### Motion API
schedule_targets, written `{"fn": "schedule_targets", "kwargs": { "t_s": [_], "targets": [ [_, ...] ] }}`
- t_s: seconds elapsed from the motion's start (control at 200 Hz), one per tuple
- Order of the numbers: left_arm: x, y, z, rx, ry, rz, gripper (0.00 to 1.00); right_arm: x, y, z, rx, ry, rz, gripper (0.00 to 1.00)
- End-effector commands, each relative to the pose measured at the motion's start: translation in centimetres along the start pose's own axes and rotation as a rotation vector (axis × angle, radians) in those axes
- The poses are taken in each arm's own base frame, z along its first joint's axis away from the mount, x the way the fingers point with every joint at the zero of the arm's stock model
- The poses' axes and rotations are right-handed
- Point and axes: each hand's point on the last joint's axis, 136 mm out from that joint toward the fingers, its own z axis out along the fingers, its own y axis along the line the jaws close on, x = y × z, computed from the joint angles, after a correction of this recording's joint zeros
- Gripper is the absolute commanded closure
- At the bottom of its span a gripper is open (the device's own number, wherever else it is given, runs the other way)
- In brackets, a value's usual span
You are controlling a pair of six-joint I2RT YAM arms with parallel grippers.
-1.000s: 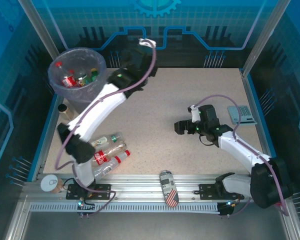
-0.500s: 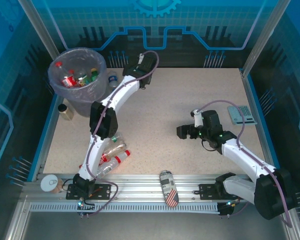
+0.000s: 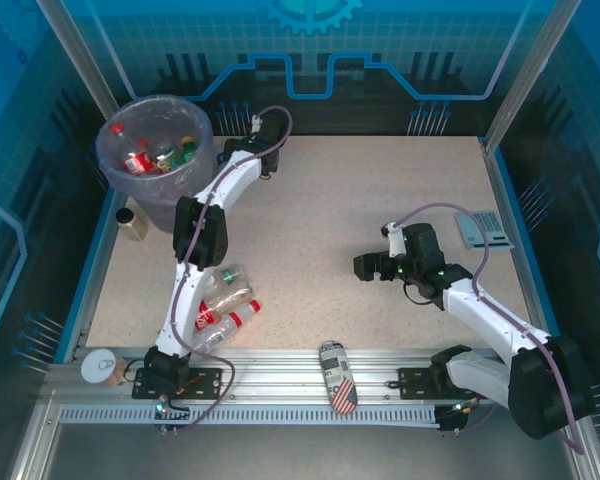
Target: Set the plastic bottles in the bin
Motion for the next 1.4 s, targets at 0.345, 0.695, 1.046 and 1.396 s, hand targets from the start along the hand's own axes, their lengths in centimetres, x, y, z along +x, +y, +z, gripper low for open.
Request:
{"fn": "schedule_targets", "kwargs": {
  "t_s": [0.345,0.695,1.046,1.396],
  "targets": [
    [5.1,2.8,3.5,0.051,0.250,-0.128,0.01,0.0,-0.3,-0.4,0.013,-0.008,-0.008,0.00],
    [7.2,3.3,4.9,0.144,0.366,-0.181,0.04,0.0,-0.2,-0.6,0.012,-0.012,-0.008,0.00],
    [7.5,3.9,6.3,0.226,0.420,-0.298,0.14,-0.1,-0.1,-0.9,0.005,-0.022,-0.005,0.00],
    [7.9,4.1,6.7,0.265,0.447,-0.339,0.40,-0.2,0.0,-1.1,0.006,-0.028,-0.002,0.00]
  ]
}}
